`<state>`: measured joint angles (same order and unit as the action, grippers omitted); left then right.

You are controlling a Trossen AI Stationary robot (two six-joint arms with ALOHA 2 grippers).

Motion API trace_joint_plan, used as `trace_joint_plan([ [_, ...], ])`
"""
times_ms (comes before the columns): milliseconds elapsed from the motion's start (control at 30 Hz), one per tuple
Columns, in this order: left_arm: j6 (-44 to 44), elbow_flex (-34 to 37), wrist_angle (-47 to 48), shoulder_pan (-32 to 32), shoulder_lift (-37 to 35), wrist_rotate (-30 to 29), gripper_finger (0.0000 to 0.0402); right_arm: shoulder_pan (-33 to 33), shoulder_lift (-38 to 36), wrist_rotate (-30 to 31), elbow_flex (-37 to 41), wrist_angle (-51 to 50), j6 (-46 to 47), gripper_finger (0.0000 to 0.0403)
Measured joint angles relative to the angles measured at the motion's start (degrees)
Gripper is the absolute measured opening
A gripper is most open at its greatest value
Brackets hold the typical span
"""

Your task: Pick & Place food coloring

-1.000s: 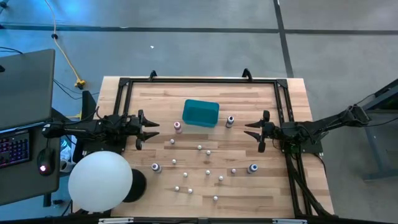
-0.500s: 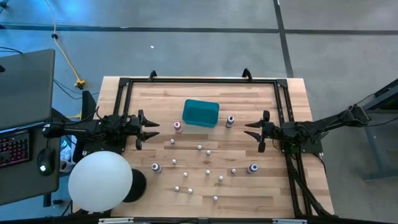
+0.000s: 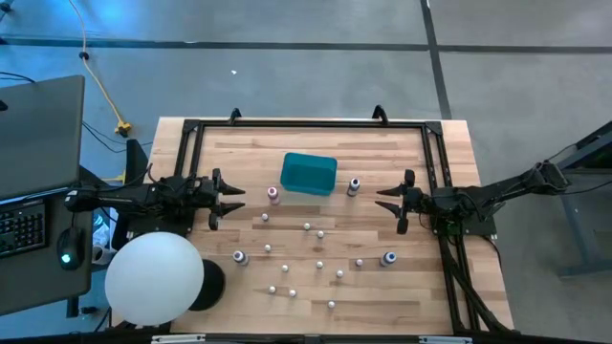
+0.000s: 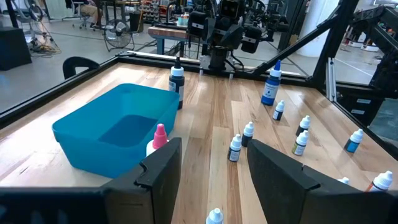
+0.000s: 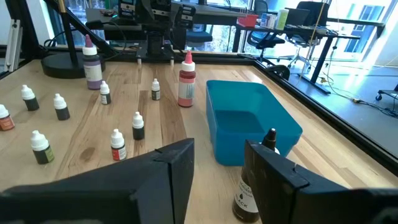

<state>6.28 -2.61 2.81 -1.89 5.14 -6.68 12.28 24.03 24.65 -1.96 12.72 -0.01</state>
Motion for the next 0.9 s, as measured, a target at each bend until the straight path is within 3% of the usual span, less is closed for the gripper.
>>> trace_joint_plan([
  [467, 0.0, 0.0, 0.0, 0.0, 0.0, 0.0, 0.0182, 0.0, 0.0, 1.6, 0.0, 1.2, -0.1, 0.0134],
  [900, 0.4, 0.3, -2.3, 0.0, 0.0, -0.2, 0.0182, 0.0, 0.0, 4.6, 0.0, 1.3, -21.9, 0.0134],
])
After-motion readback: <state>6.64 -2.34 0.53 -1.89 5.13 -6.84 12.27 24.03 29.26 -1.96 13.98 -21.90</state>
